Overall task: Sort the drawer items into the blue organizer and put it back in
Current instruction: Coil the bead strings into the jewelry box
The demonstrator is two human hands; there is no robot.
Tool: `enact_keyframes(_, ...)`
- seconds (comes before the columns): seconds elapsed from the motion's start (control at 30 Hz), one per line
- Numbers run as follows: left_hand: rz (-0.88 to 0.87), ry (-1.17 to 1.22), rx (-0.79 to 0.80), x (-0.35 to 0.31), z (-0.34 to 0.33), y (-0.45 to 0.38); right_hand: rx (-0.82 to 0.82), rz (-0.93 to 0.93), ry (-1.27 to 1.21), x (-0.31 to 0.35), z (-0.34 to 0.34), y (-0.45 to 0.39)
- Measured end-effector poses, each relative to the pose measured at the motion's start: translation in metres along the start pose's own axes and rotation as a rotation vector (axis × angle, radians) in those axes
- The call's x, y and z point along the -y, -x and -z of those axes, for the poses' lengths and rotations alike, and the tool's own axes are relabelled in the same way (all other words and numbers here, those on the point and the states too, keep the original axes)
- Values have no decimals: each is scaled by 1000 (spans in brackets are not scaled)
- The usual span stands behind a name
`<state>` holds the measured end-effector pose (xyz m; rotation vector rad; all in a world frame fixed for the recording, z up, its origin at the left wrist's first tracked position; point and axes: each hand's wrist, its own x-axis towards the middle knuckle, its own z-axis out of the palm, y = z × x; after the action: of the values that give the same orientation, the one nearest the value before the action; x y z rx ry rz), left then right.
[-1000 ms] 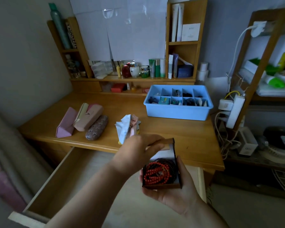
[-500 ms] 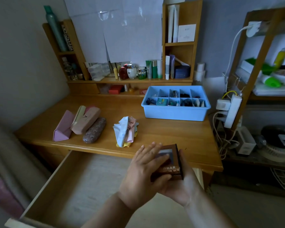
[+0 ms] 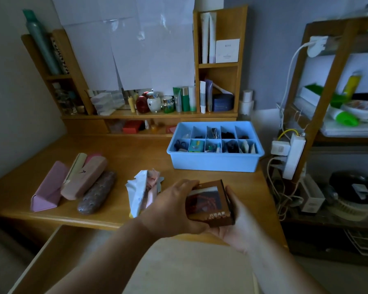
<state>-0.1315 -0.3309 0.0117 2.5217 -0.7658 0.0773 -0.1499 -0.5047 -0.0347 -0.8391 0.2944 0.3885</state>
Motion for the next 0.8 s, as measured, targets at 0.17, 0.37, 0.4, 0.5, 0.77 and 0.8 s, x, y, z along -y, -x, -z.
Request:
enact_keyframes(0.17, 109, 214, -166, 39, 14, -68, -376, 442, 894, 25, 21, -47)
enact_keyframes(0.37, 165, 230, -279, 78, 19, -169, -241, 527, 1252, 13, 47, -75)
enact_keyframes(0.4, 172, 221, -273, 83, 16, -183, -246, 572, 1235, 12, 49, -75)
enact_keyframes(0.5, 239, 125, -223, 98, 4, -215, -246, 608, 1212, 12, 49, -75)
enact_keyframes(0.77, 261, 128, -136, 119, -23, -236, -228, 613, 1178, 11, 50, -77)
enact_keyframes(0.8, 260, 85, -121, 118, -23, -234, -231, 618, 1169, 11, 50, -77)
